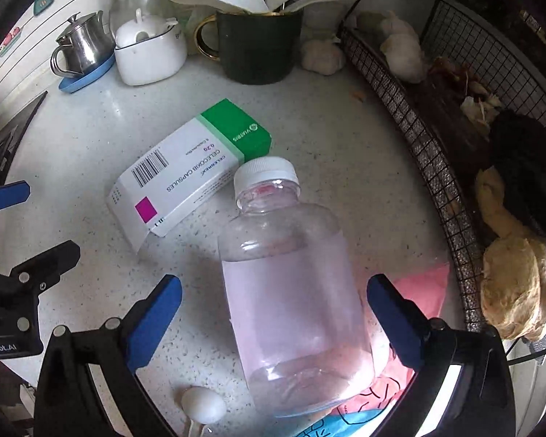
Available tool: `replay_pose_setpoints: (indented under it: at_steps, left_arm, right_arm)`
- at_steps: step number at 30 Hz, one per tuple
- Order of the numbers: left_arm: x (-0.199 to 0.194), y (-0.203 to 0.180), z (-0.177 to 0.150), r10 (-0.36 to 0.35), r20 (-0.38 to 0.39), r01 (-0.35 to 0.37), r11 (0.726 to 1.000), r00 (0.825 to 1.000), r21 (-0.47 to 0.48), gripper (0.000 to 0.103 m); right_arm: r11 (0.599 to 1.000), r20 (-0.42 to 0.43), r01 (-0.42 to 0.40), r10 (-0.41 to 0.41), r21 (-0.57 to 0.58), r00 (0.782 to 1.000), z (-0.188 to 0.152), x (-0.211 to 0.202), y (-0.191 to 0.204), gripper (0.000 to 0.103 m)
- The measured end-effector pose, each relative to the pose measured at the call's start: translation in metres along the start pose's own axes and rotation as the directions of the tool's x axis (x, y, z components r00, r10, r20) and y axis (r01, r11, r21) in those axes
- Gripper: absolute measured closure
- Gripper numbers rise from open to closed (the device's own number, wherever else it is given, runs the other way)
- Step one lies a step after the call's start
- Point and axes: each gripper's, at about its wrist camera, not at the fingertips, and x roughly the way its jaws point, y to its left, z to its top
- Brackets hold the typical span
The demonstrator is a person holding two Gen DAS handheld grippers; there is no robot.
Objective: Collect trash
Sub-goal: 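Close the right tool on the clear plastic bottle, then grasp the white Celecoxib capsule box with the left tool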
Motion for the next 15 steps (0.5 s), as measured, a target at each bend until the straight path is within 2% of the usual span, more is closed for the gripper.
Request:
replay_pose_setpoints:
  at_steps: [3,5,9,10,15]
  left_arm:
    - [0.003,-0.001,0.004,0.010,-0.001,-0.010,1.000,1.000,0.024,0.008]
    - [0.003,-0.002,0.005,0.011,-0.003,-0.011,0.999,1.000,0.044,0.008]
    - [-0.001,-0.007,0.007,-0.007,-0.001,0.007,0.995,1.000,0.096,0.008]
    - [-0.003,-0.007,0.008,-0.016,0.000,0.016,0.994,1.000,0.106,0.008]
    - [-0.005,-0.010,0.021,-0.076,0.017,0.072,0.986,0.997,0.151,0.008]
  right_arm:
    - [1.000,-0.021,-0.004,0.004,0.009,1.000,-0.005,0.008,-0.002,0.004]
    - [1.000,-0.027,-0.007,0.007,0.010,1.000,-0.007,0.011,-0.002,0.017]
    - [0.999,-0.027,-0.036,0.036,0.020,0.999,-0.011,0.012,-0.003,0.026]
    - [0.999,-0.024,-0.042,0.043,0.022,0.999,-0.010,0.015,0.002,0.036]
    - [0.994,0.023,-0.077,0.075,0.079,0.997,-0.018,0.002,-0.006,0.038]
